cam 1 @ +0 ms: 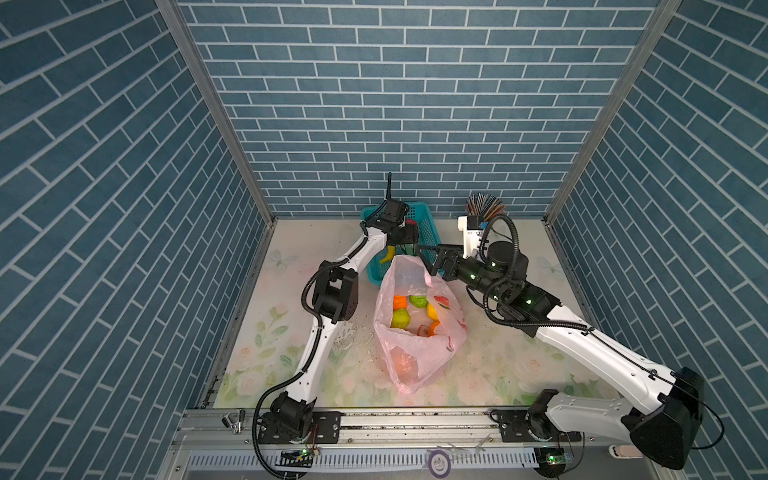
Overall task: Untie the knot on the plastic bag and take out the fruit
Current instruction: 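Carry the dragon fruit with the left gripper and release it into the teal basket, then lower both grippers to the bag, left holding the rim, right reaching inside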
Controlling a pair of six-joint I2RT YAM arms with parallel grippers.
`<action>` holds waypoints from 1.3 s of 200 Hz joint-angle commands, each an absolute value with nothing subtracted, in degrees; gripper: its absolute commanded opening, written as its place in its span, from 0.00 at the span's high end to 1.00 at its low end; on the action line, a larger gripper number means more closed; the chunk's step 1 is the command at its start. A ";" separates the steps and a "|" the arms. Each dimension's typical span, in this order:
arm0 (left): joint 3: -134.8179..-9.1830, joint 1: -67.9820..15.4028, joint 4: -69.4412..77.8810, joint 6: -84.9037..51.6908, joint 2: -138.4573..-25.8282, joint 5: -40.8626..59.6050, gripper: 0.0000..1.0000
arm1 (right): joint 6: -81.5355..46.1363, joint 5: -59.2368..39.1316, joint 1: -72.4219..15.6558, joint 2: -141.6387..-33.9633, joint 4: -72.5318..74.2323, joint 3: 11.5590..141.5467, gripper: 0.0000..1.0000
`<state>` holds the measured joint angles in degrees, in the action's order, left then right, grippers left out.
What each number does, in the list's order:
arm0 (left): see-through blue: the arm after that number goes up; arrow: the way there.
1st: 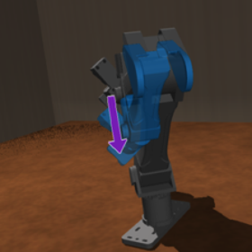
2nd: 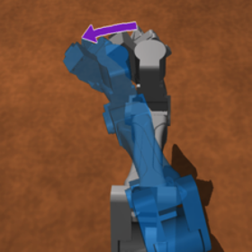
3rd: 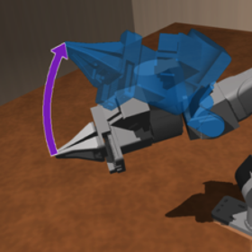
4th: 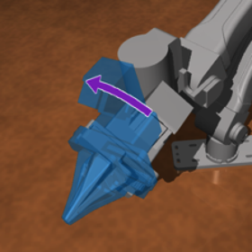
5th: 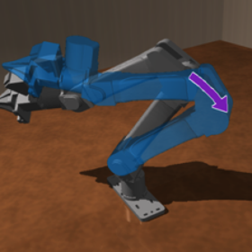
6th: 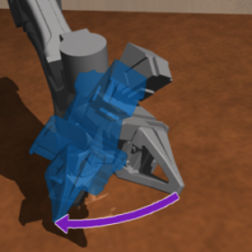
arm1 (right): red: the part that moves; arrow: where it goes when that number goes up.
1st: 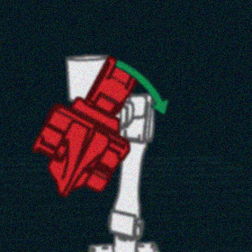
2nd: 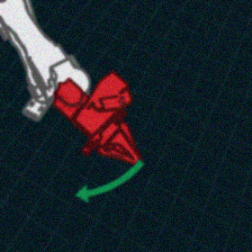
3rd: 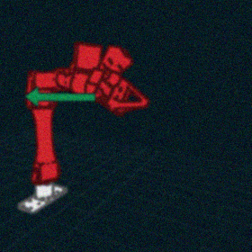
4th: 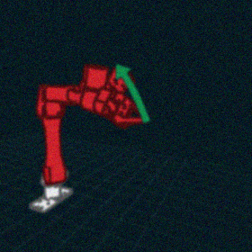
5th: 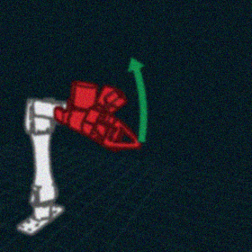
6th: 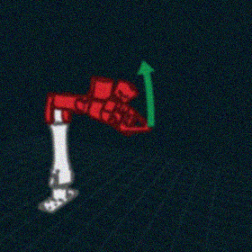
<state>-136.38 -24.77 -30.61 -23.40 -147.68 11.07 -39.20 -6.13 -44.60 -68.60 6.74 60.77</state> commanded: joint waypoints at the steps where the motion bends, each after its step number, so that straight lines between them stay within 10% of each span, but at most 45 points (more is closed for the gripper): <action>1: -138.06 -24.88 -29.18 -23.95 -148.24 13.31 0.25 | -40.70 -5.14 -44.51 -66.58 7.41 60.54 0.06; 32: -137.99 -24.90 -29.72 -23.34 -146.26 13.24 0.12 | -40.96 -5.06 -44.48 -65.28 7.76 59.56 0.06; 159: -132.00 -24.87 -33.94 -19.51 -125.52 9.84 0.12 | -41.31 -6.91 -44.55 -59.50 3.97 56.99 0.10; 260: -94.22 -25.29 -19.95 -24.21 -86.39 16.12 0.12 | -37.82 -12.82 -48.27 -60.41 -3.21 58.76 0.22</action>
<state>-101.34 -24.86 -23.97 -21.96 -92.86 14.50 -39.66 -10.39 -46.92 -60.42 -0.05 56.71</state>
